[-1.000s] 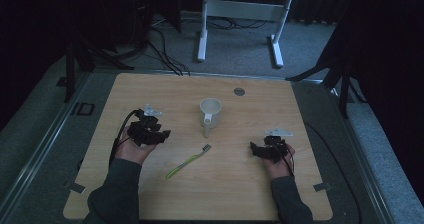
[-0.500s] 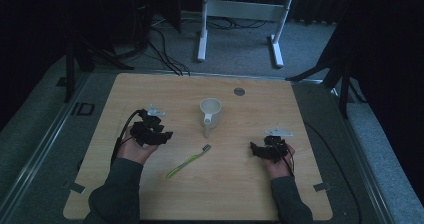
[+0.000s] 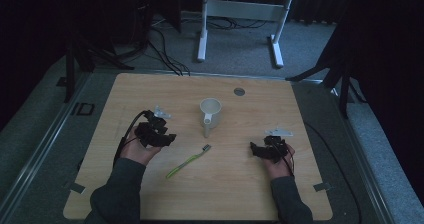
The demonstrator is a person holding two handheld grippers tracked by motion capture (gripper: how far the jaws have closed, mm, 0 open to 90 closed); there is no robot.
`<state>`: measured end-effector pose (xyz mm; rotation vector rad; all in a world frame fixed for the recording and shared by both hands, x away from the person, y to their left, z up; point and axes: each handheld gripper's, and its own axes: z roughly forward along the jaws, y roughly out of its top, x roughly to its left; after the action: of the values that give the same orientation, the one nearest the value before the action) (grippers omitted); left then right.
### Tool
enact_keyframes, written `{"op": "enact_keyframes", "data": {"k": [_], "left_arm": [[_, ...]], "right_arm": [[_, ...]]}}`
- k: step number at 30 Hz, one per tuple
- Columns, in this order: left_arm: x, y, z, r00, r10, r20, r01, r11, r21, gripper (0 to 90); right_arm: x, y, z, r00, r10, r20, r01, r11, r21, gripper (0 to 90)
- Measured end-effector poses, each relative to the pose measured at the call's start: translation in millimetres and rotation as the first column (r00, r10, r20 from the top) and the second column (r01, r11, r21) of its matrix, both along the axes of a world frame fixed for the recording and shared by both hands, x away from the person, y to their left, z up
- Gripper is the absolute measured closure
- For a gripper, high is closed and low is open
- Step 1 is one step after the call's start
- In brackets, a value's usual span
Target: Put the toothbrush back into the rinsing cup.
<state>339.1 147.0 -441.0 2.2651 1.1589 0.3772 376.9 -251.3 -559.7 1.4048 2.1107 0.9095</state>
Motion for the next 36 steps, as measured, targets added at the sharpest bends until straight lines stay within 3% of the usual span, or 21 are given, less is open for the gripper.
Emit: {"op": "enact_keyframes", "data": {"k": [36], "left_arm": [[2.2,-31.9,-7.8,0.9918,-0.089,-0.092,0.096,0.9923,0.079,58.9]], "right_arm": [[0.2,0.4,0.0,1.0000,0.001,0.000,-0.001,1.000,0.001,20.7]]}}
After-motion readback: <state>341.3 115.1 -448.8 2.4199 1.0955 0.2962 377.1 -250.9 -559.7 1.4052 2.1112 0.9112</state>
